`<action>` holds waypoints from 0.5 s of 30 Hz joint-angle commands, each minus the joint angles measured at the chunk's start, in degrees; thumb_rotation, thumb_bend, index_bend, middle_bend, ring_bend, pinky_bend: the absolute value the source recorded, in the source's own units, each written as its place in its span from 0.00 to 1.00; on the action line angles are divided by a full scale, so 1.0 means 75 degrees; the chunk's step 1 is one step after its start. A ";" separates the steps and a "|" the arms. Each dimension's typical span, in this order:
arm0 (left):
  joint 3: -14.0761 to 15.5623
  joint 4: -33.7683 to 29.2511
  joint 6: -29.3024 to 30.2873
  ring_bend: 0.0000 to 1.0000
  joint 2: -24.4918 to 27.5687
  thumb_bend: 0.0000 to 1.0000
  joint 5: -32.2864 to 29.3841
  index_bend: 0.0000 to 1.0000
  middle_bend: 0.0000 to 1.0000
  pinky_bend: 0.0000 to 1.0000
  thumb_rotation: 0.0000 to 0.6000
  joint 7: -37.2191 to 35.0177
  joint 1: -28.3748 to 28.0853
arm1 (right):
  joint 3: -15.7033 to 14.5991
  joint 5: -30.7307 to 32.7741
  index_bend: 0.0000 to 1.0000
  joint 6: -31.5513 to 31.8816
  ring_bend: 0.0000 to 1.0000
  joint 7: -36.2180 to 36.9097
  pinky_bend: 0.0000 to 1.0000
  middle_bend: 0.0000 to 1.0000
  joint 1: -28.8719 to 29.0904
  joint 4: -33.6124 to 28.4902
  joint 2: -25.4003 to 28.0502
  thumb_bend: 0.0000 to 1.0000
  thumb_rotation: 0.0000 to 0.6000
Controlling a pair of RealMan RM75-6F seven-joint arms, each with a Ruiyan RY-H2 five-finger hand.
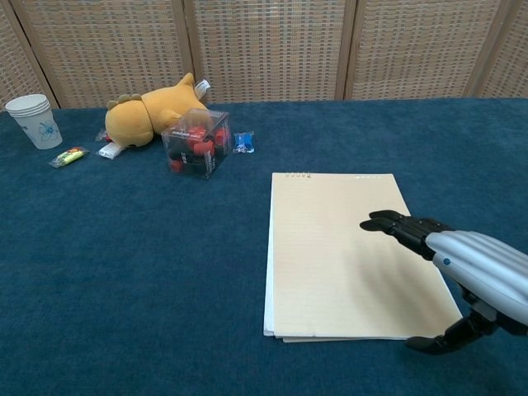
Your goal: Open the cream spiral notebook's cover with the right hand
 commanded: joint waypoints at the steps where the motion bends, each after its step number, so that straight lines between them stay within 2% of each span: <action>1: 0.0001 0.0003 -0.0006 0.00 0.0000 0.01 -0.0002 0.00 0.00 0.06 1.00 0.0000 -0.0002 | -0.0002 0.0025 0.00 -0.0009 0.00 0.0000 0.00 0.00 0.0017 0.0027 -0.0035 0.28 1.00; 15: 0.0008 -0.0008 -0.0009 0.00 0.0010 0.01 0.0018 0.00 0.00 0.06 1.00 -0.0034 -0.0006 | 0.0021 0.0238 0.00 -0.0202 0.00 -0.0121 0.00 0.00 0.0132 0.0187 -0.0336 0.28 1.00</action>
